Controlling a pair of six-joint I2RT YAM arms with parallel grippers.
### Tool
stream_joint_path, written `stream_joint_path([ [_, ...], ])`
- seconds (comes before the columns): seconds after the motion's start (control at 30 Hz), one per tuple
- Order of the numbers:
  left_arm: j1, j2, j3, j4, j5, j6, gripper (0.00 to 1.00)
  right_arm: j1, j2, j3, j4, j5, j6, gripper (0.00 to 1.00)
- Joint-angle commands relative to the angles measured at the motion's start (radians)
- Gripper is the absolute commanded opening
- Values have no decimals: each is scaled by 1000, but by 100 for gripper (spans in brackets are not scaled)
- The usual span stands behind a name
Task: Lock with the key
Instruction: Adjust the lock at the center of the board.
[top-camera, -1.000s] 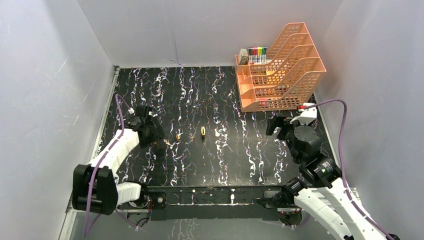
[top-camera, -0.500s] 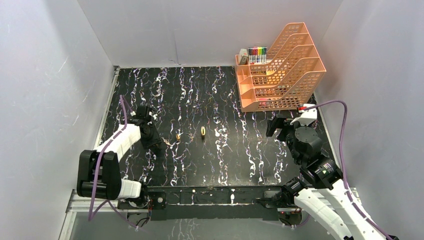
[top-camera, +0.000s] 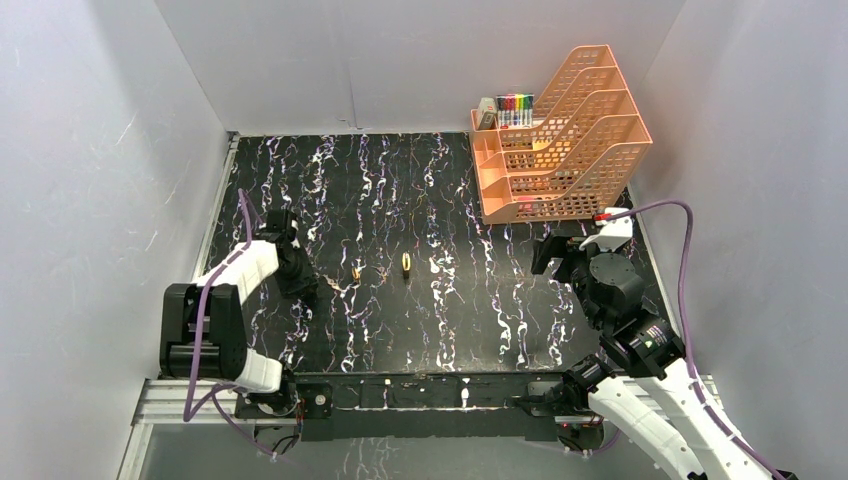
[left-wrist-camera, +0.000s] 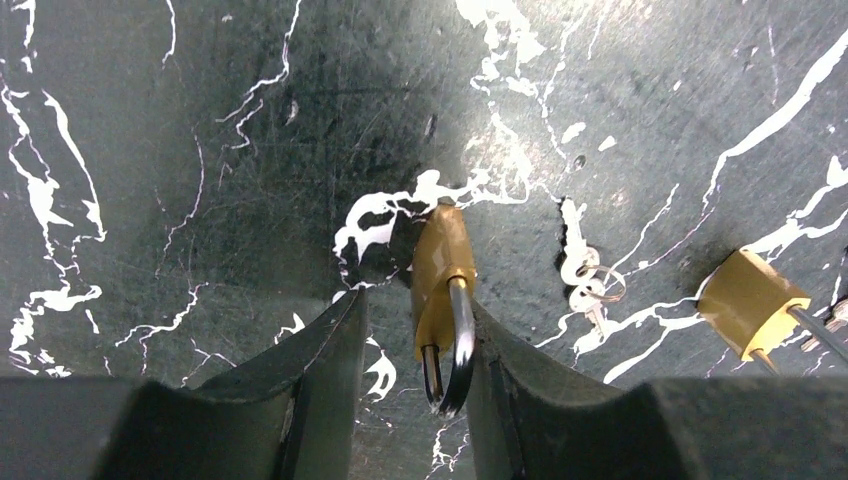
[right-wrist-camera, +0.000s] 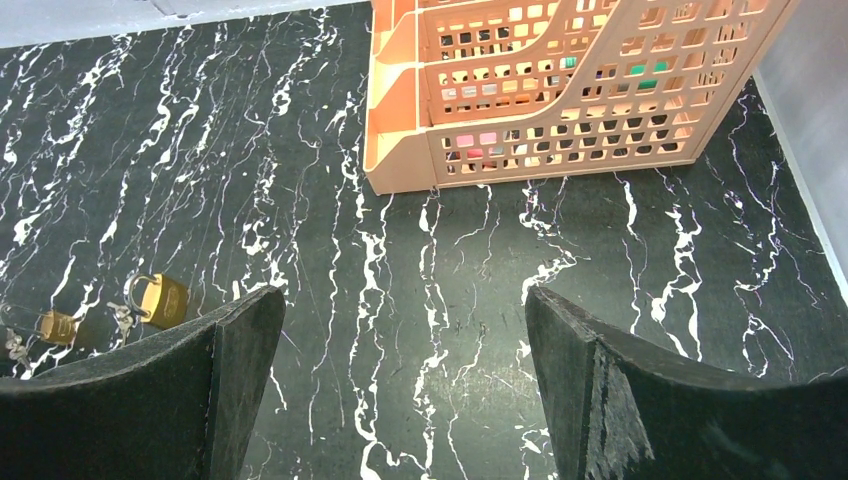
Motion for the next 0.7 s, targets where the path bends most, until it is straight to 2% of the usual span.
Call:
stream_joint_path([
  [0.0, 9, 21, 45, -4, 3, 35, 37, -3, -1, -3, 45, -9, -12, 98],
  [0.67, 10, 121, 126, 13, -3, 87, 30, -2, 10, -11, 59, -35, -24, 98],
])
